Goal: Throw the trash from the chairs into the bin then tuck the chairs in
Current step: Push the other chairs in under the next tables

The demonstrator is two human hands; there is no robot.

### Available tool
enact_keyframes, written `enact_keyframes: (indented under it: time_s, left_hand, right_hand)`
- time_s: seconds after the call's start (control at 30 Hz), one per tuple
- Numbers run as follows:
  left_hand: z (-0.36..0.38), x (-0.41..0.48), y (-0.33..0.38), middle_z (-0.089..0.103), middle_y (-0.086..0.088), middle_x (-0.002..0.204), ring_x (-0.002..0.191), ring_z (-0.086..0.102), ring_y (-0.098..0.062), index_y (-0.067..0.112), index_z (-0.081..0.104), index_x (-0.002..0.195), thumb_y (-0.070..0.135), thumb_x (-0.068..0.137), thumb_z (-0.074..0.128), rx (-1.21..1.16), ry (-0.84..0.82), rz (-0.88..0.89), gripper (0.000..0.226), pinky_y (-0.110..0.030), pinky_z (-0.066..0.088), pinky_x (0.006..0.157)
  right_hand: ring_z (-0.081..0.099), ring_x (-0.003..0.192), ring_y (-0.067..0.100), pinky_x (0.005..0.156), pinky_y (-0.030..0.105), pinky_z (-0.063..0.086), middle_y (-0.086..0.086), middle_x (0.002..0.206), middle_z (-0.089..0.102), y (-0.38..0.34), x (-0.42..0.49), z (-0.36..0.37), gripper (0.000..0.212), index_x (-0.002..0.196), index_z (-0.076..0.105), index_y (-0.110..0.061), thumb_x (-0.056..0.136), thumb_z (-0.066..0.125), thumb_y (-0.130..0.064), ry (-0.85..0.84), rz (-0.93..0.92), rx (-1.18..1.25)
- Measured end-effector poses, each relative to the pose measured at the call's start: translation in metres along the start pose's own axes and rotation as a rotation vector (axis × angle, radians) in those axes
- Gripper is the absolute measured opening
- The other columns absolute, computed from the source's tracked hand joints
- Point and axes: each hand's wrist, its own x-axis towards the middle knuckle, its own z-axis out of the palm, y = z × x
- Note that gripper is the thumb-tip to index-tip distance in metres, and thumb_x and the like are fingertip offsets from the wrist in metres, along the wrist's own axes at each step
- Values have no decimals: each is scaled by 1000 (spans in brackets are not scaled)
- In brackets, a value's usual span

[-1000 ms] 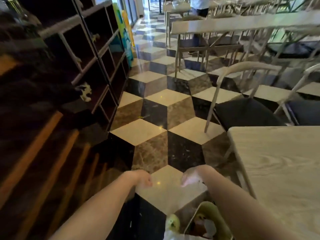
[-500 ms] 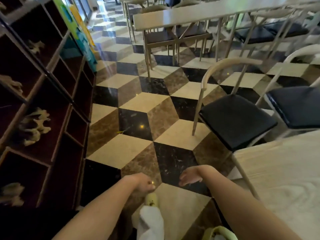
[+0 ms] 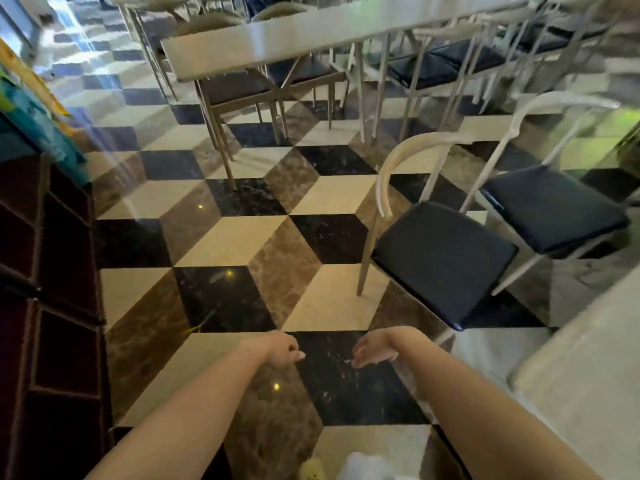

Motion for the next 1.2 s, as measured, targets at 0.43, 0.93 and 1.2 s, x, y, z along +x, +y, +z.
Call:
enact_keyframes:
  time_s: [0.43,0.93,1.2]
  left_hand:
    - [-194,120,-72,62,-1,123,113,57,-19,21,61,123,45,97,44,-49,-22,17,40,-37,43,102]
    - [-433,273,-67,55,3,136,126,50,-20,27,54,132,52,96,40,138,-49,97,45,-40,38,109]
    - [-578,372,26,51,-1,143,131,47,-23,20,51,136,49,99,34,509,-98,424,50,-38,34,112]
  right_hand:
    - [44,133,26,111,44,35,4,146,45,-50,115,-207,53,145,40,-20,96,50,-38,-5,10,24]
    - [49,128,21,107,41,41,1,143,48,-21,189,-444,50,141,45,-27,94,50,-43,-3,1,191]
    - [44,133,25,111,44,35,5,143,47,65,177,-540,45,139,44,-18,96,52,-32,94,249,727]
